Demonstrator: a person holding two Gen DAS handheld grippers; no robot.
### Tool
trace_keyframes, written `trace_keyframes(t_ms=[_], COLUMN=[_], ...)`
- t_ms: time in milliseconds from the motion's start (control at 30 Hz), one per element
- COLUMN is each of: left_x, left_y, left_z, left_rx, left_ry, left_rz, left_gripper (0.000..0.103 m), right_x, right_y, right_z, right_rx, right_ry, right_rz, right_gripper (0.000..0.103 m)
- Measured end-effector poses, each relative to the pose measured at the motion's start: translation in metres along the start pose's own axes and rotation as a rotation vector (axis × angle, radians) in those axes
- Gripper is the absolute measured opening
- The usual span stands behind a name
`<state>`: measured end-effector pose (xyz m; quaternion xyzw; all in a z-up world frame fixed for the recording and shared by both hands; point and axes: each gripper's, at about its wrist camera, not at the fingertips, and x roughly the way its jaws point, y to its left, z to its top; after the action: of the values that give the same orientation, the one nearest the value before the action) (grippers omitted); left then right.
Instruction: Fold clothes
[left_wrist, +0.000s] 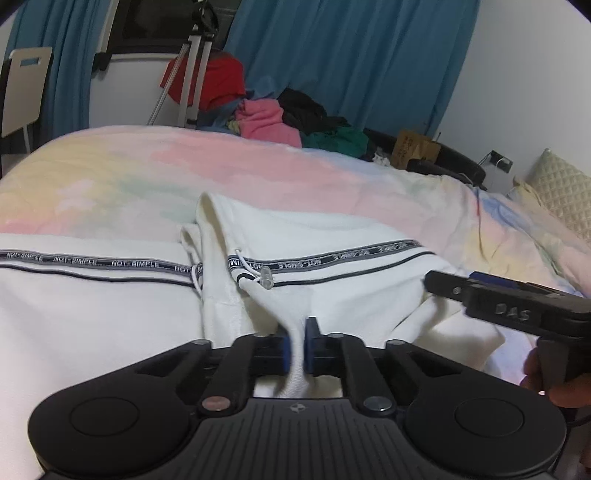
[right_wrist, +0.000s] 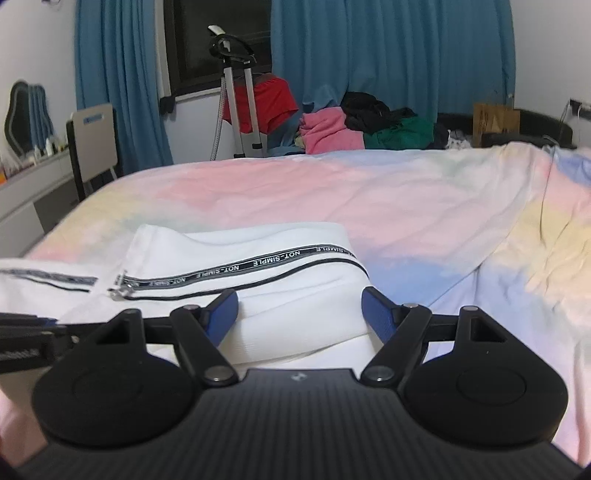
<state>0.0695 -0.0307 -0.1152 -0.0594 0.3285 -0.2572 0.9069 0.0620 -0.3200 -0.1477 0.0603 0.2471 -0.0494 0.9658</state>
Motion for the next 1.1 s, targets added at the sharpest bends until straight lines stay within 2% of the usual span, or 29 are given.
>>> trace_keyframes(t_ms=[167, 267, 400, 533, 633, 700, 800, 867, 900, 967, 1033, 1067, 1100], left_x=[-0.026, -0.035, -0.018, -0.004, -0.01, -0.02, -0.045, -0.063, -0.072, -0.09, -0.103, -0.106, -0.108], left_y=[0.0, 0.007, 0.017, 0.019, 0.017, 0.02, 0.035, 0.05, 0.063, 0.088, 0.115, 0.129, 0.143], left_z=[0.009, 0.004, -0.012, -0.015, -0.012, -0.01, -0.007, -0.007, -0.01, -0.017, -0.031, -0.041, -0.052], left_rx=[-0.105, -0.201, -0.263, -0.236, -0.222, -0.236, -0.326, -0.409, -0.474, -0.604, -0.761, -0.853, -0.942], left_ry=[-0.028, 0.018, 0.142, 0.162, 0.142, 0.142, 0.134, 0.129, 0.129, 0.129, 0.169, 0.182, 0.18], left_rz=[-0.072, -0.102, -0.071, -0.049, -0.046, -0.05, -0.036, -0.009, 0.026, 0.098, 0.212, 0.242, 0.236], left_gripper=[0.005, 0.005, 0.005, 0.007, 0.016, 0.038, 0.05, 0.086, 0.091, 0.092, 0.094, 0.094, 0.092], right_x=[0.0, -0.012, -0.007, 0.005, 0.011, 0.012, 0.011, 0.01, 0.009, 0.008, 0.007, 0.007, 0.007], right_y=[-0.008, -0.01, -0.003, 0.003, 0.006, 0.005, 0.003, 0.001, 0.001, 0.002, 0.003, 0.005, 0.007], right_z=[0.006, 0.012, 0.013, 0.007, 0.005, 0.005, 0.005, 0.005, 0.004, 0.004, 0.004, 0.004, 0.003], right_rx=[0.036, 0.05, 0.029, -0.014, -0.032, -0.026, -0.013, -0.002, -0.001, -0.002, -0.008, -0.012, -0.017], right_ry=[-0.027, -0.064, -0.035, 0.008, 0.011, 0.012, 0.011, 0.015, 0.016, 0.019, 0.02, 0.02, 0.019], right_rz=[0.011, 0.048, 0.076, 0.059, 0.047, 0.048, 0.054, 0.053, 0.052, 0.05, 0.047, 0.044, 0.042], right_gripper=[0.075, 0.075, 0.075, 0.077, 0.077, 0.077, 0.077, 0.077, 0.077, 0.077, 0.077, 0.077, 0.077])
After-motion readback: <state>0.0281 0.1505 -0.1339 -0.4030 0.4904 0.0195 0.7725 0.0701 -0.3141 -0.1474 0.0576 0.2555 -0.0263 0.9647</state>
